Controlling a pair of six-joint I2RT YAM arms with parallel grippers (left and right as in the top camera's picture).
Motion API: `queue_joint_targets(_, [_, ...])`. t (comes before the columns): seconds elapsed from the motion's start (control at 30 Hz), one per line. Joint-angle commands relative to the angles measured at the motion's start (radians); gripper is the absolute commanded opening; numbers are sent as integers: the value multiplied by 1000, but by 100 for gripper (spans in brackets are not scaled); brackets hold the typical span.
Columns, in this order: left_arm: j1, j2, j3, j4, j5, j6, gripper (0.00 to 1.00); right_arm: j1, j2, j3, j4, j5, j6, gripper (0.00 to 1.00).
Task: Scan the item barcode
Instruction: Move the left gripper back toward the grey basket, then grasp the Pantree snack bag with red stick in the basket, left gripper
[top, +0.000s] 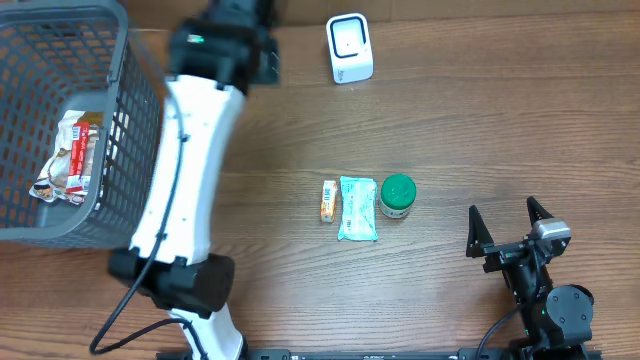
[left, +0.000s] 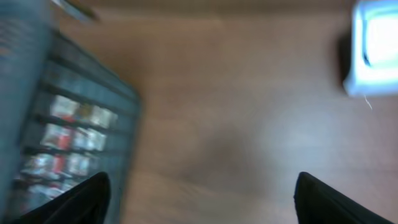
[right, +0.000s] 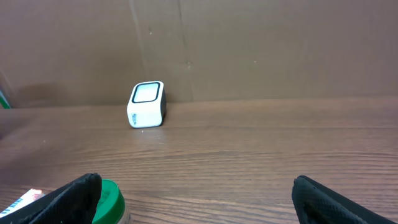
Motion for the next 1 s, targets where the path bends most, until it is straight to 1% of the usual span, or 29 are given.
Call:
queue_joint_targets(0.0, [92,-23,113,2,-80,103,90,-6,-10,-11,6,8,-1,100])
queue_joint_targets(0.07, [155,-23,147,11,-80,120,92,-6,-10,-10,6,8,-1,100])
queue_joint_targets(0.2, [296,-22,154,29,-62,127,94,-6,-10,-11,6,8,-1,100])
queue_joint_targets(0.33, [451,-22,150,29,101,127,95,-6,-10,-10,6,8,-1,100])
queue_joint_targets(0.6, [725,-21,144,43,342,127,96,-6,-10,-10,6,8,-1,100])
queue_joint_targets(0.8, [848,-3,71,56,403,127,96,-6,-10,-10,6,8,-1,100])
queue_joint_targets(0.87, [874,8,27,67,408,127,100,-6,-10,-11,6,8,-1,100])
queue_joint_targets(0.97, [895,34,-47,93,408,128,100,-6,-10,-11,6,8,-1,100])
